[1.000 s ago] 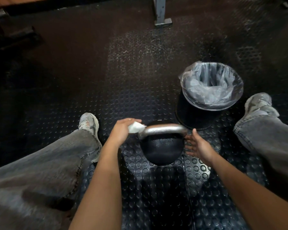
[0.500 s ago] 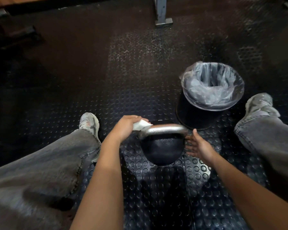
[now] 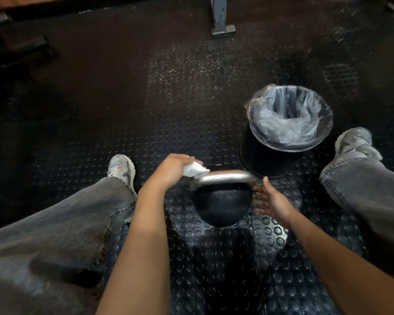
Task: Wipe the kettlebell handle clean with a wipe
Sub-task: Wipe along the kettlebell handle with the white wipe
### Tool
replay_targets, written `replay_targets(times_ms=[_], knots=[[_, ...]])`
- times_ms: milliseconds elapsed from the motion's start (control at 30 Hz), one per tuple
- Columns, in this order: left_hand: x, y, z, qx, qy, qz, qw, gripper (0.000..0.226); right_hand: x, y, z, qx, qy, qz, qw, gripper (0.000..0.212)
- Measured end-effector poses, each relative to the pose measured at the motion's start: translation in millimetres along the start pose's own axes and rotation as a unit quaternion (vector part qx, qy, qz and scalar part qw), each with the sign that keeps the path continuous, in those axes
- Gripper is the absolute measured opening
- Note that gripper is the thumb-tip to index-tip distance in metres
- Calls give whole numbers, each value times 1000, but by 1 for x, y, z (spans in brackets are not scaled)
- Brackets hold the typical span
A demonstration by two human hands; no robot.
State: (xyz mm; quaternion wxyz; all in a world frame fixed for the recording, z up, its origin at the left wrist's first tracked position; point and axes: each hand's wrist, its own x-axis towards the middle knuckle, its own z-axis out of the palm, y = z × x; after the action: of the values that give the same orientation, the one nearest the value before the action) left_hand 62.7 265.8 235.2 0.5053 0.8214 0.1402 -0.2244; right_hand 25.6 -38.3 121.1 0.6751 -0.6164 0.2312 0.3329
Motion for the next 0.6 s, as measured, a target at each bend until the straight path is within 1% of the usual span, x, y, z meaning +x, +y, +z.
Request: replay_targets(times_ms=[67,133,200,233,300,367,433,533,600], knots=[[1,-16,-1,42,15,-34,998,31,0,2,-1,-6,1,0,1000,74],[5,-23,2,102,0,-69,992,32,1,3,-2,-9,0,1,1000,75],[12,-14,8,141,-34,-68,987,34,1,2,-1,-11,-1,0,1000,75],[14,-4,11,157,-47,-54,985,34,2,2,-1,-11,0,0,1000,75],[16,18,13,143,-78,-41,986,31,2,1,0,-8,1,3,1000,74],[16,31,14,115,-88,-34,989,27,2,1,0,-6,2,5,1000,75],[8,32,8,90,-70,-28,993,26,2,2,-1,-9,1,4,1000,76],[-4,10,1,54,-24,-16,998,29,2,4,-4,-11,0,1,1000,79],[-9,1,2,89,4,-30,996,32,1,5,-5,-15,-3,-2,1000,80]])
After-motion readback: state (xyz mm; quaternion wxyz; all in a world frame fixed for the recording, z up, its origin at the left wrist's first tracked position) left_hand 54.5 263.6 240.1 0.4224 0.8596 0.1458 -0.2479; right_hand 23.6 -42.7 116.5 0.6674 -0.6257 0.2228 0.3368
